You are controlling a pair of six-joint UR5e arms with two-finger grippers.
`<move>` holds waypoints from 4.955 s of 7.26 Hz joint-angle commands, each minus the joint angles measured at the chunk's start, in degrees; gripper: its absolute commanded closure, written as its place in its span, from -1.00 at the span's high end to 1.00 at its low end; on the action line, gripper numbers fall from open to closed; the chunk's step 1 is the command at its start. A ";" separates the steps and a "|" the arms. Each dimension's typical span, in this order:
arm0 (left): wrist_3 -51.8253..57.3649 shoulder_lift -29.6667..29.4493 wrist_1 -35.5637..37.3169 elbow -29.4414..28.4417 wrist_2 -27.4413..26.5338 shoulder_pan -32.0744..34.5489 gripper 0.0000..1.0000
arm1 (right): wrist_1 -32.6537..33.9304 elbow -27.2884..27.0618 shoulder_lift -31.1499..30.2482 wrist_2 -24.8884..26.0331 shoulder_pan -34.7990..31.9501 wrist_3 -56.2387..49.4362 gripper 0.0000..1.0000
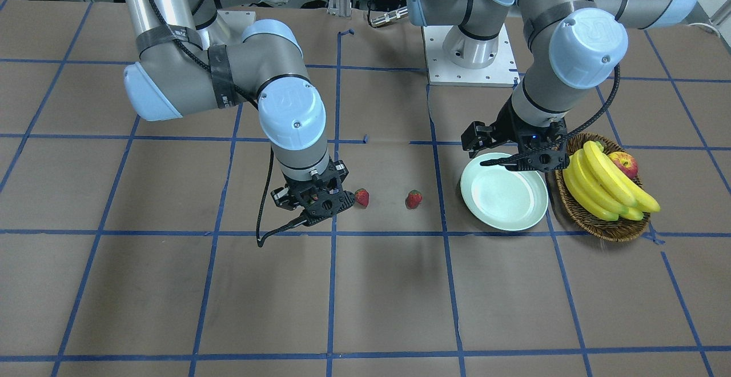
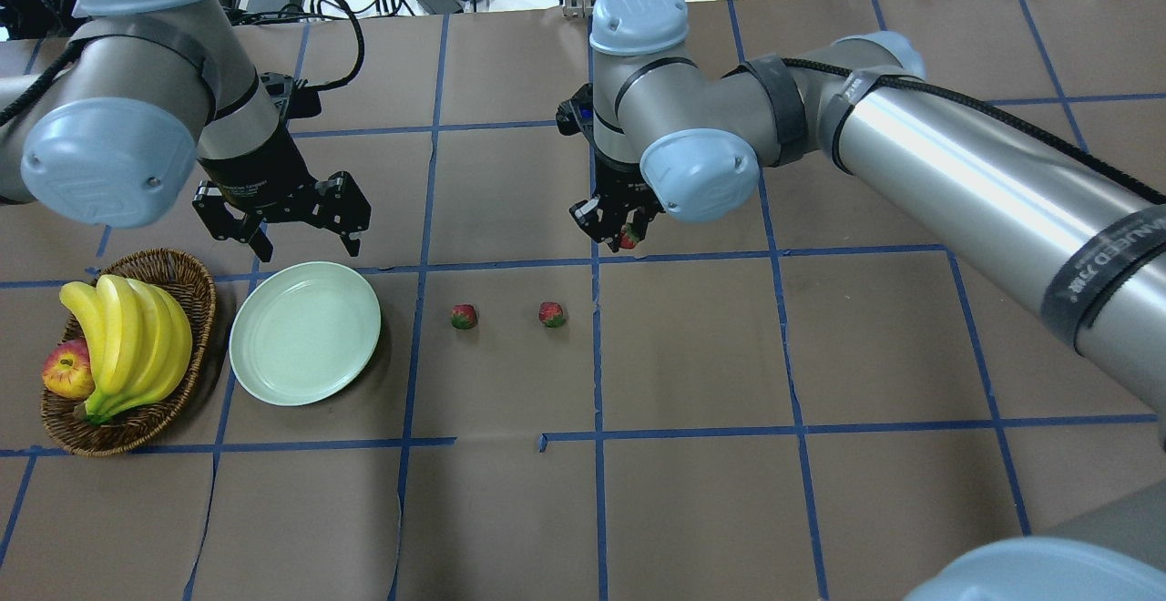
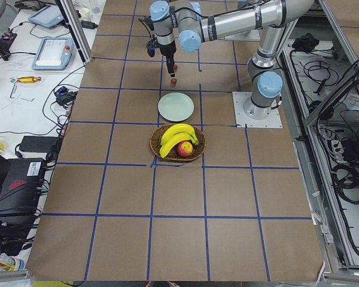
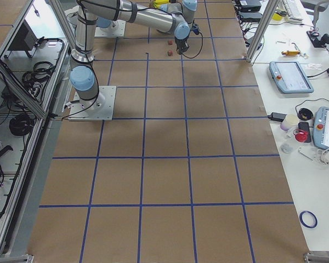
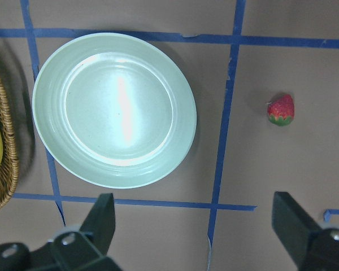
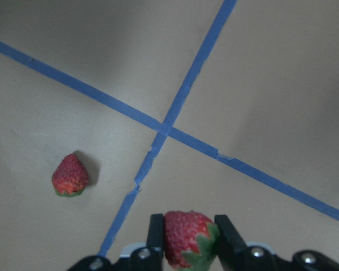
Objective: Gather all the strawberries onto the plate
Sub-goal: 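Carry the last strawberry and release it between the other two, then raise the right arm to rest while the left gripper moves toward the strawberries, then lower the left gripper and grasp the strawberry nearest the plate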
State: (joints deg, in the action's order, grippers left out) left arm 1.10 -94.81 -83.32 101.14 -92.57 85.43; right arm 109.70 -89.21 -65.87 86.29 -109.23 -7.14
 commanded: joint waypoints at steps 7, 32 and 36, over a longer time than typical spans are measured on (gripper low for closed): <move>-0.31 -0.20 0.00 0.02 0.37 0.00 1.00 | 6.84 2.38 10.15 -5.79 -10.57 8.63 -0.75; 8.56 -21.12 12.57 1.42 5.38 10.02 0.62 | -22.60 2.02 -16.48 5.82 16.50 6.87 1.00; 8.66 -21.21 12.39 3.01 5.73 10.28 -0.63 | -22.51 1.93 -16.48 5.73 16.33 7.14 1.00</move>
State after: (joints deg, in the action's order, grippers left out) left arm 10.08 -115.99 -70.88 103.79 -87.00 95.65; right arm 87.12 -87.27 -82.35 92.02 -92.89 -0.01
